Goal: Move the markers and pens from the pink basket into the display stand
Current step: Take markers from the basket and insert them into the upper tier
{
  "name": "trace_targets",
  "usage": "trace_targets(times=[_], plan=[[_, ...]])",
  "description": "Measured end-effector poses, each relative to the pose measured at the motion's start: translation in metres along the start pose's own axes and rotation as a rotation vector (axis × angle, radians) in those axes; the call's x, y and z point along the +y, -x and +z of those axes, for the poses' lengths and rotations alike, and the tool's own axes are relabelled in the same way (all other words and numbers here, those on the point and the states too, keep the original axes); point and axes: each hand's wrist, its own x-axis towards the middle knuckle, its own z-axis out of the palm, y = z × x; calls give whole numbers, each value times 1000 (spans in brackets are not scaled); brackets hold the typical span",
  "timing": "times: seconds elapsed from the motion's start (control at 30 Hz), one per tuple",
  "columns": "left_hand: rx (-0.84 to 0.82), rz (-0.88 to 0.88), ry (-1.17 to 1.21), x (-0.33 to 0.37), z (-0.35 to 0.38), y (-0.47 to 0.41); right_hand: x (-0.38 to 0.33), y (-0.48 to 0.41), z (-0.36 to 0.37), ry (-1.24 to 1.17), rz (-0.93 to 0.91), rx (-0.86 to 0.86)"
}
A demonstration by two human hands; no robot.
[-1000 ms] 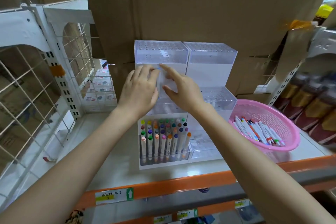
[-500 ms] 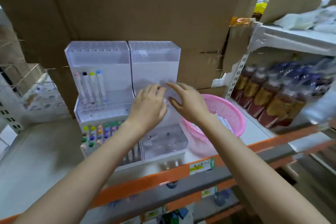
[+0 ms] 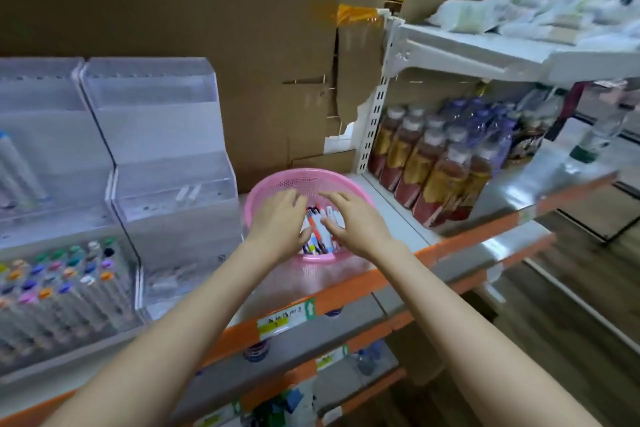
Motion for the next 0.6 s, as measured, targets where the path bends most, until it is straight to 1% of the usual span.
trace_targets(times=[0.17, 0.33, 0.47, 0.6], plan=[[-158, -148, 117, 0, 23, -14, 14, -10, 14, -6, 21, -106], [-292, -252, 84, -5, 33, -25, 16, -32, 29, 13, 20, -236], [-362, -210, 64, -3, 38, -33, 17, -44, 41, 156, -20, -351], [-340, -200, 74, -3, 41, -34, 19, -51, 48, 175, -8, -352]])
